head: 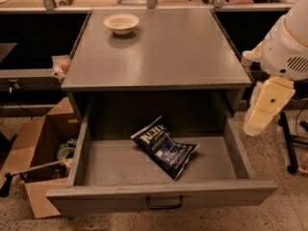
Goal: Pick blue chip bag from top drawer and place on counter
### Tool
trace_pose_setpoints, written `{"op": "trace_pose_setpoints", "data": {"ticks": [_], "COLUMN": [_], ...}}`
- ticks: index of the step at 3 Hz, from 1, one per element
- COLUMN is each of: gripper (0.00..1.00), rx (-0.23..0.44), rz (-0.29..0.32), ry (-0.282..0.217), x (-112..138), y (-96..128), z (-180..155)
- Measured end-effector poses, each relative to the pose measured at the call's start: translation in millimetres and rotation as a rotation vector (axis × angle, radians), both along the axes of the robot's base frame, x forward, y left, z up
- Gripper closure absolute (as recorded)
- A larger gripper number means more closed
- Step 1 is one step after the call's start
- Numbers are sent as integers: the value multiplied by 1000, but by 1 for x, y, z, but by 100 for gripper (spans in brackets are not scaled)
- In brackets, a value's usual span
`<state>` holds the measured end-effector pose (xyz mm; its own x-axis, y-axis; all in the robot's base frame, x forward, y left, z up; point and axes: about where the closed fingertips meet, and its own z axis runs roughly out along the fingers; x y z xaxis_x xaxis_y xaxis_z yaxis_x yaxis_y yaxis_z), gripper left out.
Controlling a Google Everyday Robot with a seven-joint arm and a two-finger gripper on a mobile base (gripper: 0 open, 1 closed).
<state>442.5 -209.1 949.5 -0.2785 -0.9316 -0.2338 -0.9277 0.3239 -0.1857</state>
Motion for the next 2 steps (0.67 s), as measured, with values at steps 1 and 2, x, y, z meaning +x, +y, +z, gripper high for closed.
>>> {"op": "trace_pose_setpoints", "data": {"ticks": [1, 2], "gripper": [0, 0], "rx": [108, 206], "rz": [-62, -118], "ry": [78, 140], "x": [-4, -11], "y": [25, 50], "z": [-57, -133]}}
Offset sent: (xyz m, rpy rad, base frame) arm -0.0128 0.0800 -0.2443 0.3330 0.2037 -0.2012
